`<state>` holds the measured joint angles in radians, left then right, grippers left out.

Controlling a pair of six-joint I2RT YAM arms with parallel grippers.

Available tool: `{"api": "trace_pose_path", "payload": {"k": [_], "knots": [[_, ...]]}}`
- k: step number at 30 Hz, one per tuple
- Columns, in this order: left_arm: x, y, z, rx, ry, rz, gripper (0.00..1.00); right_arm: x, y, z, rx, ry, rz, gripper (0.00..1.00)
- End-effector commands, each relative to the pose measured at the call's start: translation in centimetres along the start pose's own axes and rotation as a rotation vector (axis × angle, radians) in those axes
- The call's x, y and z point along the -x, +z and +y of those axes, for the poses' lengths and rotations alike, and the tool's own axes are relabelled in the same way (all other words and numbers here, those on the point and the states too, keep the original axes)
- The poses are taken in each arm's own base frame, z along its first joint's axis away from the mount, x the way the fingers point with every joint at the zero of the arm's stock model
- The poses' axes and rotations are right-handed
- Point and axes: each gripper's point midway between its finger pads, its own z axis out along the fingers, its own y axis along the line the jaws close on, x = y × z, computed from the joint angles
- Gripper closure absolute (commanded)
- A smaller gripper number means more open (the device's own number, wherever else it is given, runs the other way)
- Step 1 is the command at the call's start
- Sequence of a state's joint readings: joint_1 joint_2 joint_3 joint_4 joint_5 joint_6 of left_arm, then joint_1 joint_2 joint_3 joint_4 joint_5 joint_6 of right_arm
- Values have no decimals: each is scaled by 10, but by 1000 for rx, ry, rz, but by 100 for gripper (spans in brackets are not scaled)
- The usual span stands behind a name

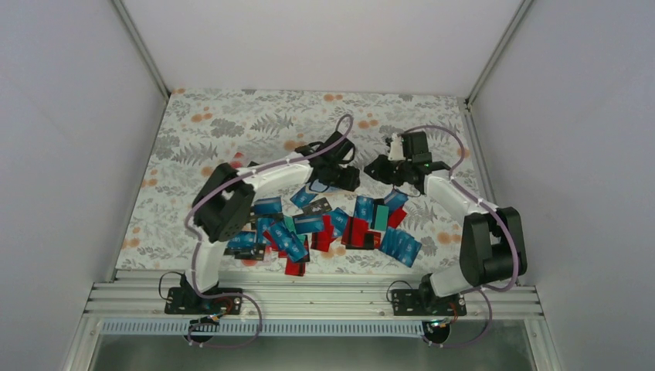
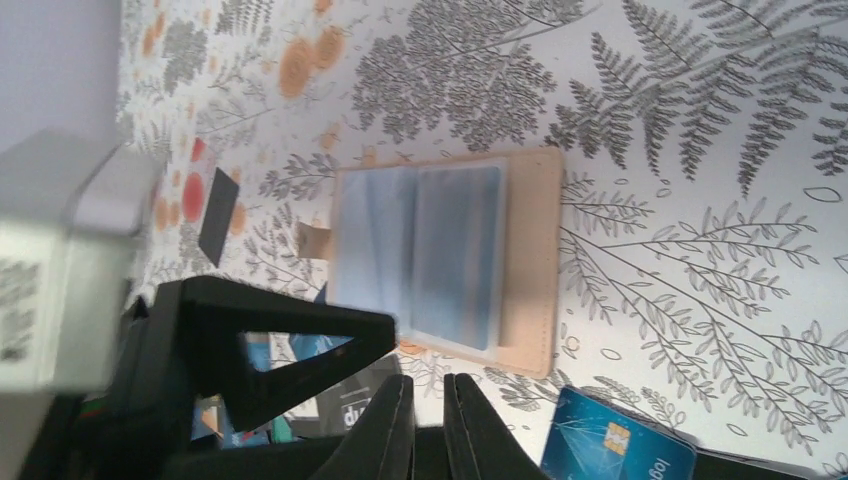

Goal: Put the credit cards into the card holder

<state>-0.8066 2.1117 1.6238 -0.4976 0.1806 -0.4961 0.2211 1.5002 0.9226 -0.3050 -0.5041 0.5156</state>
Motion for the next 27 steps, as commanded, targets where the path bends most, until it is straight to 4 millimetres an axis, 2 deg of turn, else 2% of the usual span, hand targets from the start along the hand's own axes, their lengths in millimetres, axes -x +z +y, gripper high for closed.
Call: {"api": "trace_pose_path", "payload": {"k": [1, 6, 12, 16, 20, 23, 27], "knots": [[5, -48, -2, 4, 18, -85, 39, -4, -8, 13, 54, -20, 4, 89], [-23, -71, 24, 88, -4, -94, 38, -19, -6, 39, 147, -89, 55, 84], [-75, -82, 61, 178, -38, -51, 37, -60, 5, 70, 264, -173, 172, 79], [-106, -82, 80, 211, -51, -13, 38, -89, 13, 74, 281, -217, 239, 78], [-125, -90, 86, 220, -6, -10, 37, -106, 19, 72, 277, -254, 280, 77], [-129, -96, 89, 273, 79, -17, 30, -107, 20, 65, 237, -262, 278, 76], [-135, -93, 91, 366, 216, 36, 19, -101, 16, 60, 186, -279, 247, 75]]}}
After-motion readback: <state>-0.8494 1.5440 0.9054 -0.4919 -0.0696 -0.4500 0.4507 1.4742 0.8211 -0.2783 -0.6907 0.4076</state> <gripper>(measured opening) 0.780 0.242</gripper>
